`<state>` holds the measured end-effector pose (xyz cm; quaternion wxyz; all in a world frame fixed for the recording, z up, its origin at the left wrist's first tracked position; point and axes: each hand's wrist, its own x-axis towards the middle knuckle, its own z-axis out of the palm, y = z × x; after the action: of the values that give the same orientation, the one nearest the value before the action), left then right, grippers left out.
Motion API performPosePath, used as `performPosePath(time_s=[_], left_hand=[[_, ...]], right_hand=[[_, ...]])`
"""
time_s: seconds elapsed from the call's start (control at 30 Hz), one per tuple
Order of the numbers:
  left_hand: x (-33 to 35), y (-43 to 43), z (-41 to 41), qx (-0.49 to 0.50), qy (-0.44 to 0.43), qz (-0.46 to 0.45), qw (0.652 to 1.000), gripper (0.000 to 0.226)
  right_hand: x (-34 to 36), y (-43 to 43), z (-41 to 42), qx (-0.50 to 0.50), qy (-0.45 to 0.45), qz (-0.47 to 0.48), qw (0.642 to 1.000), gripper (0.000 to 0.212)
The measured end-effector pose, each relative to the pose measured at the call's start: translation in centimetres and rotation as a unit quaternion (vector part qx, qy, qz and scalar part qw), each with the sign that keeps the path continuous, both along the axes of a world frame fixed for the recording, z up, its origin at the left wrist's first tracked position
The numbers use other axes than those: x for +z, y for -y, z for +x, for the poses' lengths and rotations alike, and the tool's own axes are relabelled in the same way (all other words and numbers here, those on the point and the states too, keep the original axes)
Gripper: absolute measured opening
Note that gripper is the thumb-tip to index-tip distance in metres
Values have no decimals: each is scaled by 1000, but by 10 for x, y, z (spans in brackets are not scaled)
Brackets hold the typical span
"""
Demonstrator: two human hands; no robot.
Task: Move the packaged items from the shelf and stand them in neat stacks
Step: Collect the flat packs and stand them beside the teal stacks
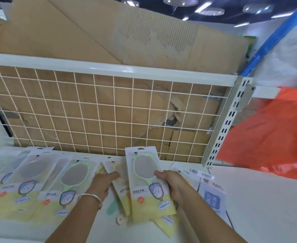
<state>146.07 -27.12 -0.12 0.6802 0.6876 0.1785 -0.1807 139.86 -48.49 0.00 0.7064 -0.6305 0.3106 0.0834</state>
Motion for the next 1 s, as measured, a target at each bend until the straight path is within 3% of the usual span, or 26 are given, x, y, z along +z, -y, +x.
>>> performPosePath(time_s=[0.07,0.2,0.3,0.4,0.57,0.77,1.0], left_hand=[[-1,-2,-2,-6,8,-9,1000,31],[12,9,-14,-14,89,-25,996,14],[25,38,-32,-57,120,-51,990,28],[34,89,-65,-107,148,-60,981,26],[41,182,-134,-144,164,-88,972,17],[42,291,-212,-198,197,-50,959,11],[53,372,-254,-209,233,-60,948,11]], right_hand=[[1,9,-11,-35,24,25,999,37],[3,33,-36,-92,80,25,992,49],[14,55,-62,-115,102,-27,988,29],[28,92,-101,-155,119,-33,980,14],[43,175,-194,-214,155,-61,963,18],[50,278,-303,-274,162,-133,939,19],[49,354,-353,-313,167,-159,921,20]])
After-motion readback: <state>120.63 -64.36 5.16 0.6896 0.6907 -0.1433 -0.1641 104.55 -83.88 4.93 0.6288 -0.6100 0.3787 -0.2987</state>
